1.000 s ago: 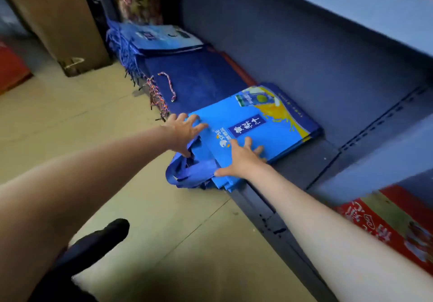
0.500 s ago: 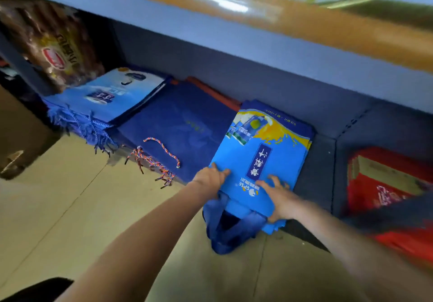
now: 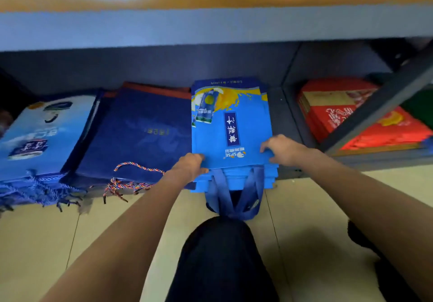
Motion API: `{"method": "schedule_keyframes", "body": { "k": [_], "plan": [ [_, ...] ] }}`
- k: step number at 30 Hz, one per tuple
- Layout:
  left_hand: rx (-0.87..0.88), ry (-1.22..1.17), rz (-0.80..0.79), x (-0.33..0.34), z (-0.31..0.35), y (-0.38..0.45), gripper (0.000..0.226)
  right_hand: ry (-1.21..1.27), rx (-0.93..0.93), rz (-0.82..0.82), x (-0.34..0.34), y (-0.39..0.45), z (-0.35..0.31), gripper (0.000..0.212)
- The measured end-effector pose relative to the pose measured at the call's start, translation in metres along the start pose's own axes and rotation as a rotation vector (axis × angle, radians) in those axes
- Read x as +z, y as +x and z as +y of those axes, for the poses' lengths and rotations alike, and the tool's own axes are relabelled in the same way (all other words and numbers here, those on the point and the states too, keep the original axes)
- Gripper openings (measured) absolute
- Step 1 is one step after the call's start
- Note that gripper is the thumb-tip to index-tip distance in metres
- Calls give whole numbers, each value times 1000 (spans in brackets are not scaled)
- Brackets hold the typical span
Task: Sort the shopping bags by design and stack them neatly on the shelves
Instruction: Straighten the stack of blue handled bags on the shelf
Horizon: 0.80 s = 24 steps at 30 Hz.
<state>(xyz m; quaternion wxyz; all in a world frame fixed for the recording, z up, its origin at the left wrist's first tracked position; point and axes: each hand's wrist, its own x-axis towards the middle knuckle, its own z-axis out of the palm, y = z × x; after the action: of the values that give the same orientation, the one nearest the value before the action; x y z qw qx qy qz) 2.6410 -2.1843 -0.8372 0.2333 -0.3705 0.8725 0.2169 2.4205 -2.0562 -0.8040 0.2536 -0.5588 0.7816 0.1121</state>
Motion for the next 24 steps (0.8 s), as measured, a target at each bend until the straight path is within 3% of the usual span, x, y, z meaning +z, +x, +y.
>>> {"method": "schedule_keyframes", "body": {
  "k": [2, 8, 13, 19, 24],
  "plan": [
    [-3, 28, -3, -2, 8, -2, 48, 31, 49, 28, 9, -3, -4, 47],
    [-30, 99, 12, -5, 13, -6, 57, 82, 135, -127, 32, -7, 0, 106],
    [-27, 293, -43, 7, 33, -5, 74, -29, 125, -137, 53, -2, -4, 125],
    [-69, 307, -63, -1, 34, -3, 78, -14, 65, -70, 63, 5, 3, 123],
    [12, 281, -98, -21, 26, 16, 65, 71, -29, -65, 41, 7, 23, 93]
  ]
}}
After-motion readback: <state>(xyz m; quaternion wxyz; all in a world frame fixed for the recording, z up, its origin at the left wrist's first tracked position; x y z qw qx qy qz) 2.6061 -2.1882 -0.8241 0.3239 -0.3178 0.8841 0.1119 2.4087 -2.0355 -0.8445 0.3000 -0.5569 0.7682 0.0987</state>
